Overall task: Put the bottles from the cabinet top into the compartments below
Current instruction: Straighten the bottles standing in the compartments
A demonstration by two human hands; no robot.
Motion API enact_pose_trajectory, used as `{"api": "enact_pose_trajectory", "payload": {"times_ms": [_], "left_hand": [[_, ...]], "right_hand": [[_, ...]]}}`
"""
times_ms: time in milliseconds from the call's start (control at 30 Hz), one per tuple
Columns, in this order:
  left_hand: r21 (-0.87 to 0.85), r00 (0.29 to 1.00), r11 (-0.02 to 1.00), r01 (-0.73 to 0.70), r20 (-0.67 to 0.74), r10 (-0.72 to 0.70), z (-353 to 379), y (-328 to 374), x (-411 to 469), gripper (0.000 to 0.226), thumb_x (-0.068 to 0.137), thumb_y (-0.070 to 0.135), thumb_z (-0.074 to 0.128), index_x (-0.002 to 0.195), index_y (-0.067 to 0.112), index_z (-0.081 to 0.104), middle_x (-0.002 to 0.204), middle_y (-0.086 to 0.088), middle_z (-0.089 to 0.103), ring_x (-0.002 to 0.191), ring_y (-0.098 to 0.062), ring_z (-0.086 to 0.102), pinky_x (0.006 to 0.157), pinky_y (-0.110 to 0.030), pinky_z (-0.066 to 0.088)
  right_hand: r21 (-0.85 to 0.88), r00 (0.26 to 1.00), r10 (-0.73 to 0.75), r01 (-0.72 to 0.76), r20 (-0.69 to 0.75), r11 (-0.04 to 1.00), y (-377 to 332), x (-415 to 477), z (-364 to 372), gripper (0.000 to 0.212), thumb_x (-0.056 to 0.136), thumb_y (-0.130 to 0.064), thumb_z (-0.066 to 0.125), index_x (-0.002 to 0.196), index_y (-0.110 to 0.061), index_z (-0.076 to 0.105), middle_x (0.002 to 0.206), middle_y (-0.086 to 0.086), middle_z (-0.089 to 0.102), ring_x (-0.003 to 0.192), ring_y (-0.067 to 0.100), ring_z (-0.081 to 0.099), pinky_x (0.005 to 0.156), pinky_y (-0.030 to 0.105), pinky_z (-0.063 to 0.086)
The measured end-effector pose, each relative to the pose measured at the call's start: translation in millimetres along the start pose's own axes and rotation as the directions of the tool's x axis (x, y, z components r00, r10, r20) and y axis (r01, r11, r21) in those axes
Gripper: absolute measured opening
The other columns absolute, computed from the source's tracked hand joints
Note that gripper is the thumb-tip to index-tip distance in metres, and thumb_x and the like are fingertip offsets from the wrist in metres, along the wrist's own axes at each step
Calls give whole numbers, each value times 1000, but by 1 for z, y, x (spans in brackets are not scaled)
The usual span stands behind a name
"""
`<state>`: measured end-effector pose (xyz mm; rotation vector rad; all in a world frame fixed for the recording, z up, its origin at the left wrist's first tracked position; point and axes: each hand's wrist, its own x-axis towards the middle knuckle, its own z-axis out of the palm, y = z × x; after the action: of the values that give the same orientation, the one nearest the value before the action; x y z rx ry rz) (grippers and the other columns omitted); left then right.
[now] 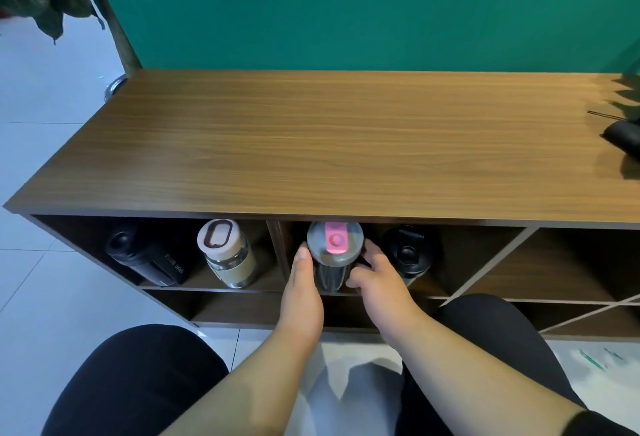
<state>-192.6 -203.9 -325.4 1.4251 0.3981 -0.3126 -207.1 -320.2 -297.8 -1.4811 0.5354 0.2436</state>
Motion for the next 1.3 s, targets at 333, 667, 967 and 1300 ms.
{"api": "enact_pose_trajectory", "payload": {"times_ms": [333, 667, 967, 1300], "left_hand": [[48, 964, 974, 223, 140, -228, 30, -14, -27, 66, 102, 61, 32, 155, 22, 41, 159, -6, 45, 146, -23, 42, 124, -49, 27], [175, 938, 971, 164, 278, -209, 79, -13, -6, 65, 102, 62, 27, 160, 32, 28, 166, 4, 34, 153, -18, 30, 128, -44, 21], [219, 922, 960, 172, 309, -235, 83, -27, -6, 85, 89, 79, 29, 160, 32, 29, 162, 3, 41, 148, -14, 38, 127, -46, 24], [213, 922, 961, 179, 305, -239, 77, -22, -9, 72, 97, 71, 25, 159, 35, 27, 163, 0, 40, 149, -17, 37, 127, -48, 23]], "right_hand": [[-177, 902, 366, -408, -228, 896, 11, -14, -40, 37, 89, -4, 53, 123, 9, 57, 88, 14, 54, 87, 37, 59, 75, 39, 48], [270, 902, 242, -148, -357, 951, 8, 0, -84, 74, 83, 9, 43, 151, -19, 33, 150, 12, 41, 140, 32, 35, 116, 48, 27], [162, 914, 218, -171, -341, 972, 6, 10, -85, 74, 85, 9, 45, 151, -21, 33, 149, 16, 41, 136, 33, 40, 101, 38, 33], [112, 933, 136, -104, -332, 988, 9, 1, -89, 80, 85, 9, 45, 155, -22, 22, 152, 10, 37, 138, 30, 35, 110, 43, 29]]}}
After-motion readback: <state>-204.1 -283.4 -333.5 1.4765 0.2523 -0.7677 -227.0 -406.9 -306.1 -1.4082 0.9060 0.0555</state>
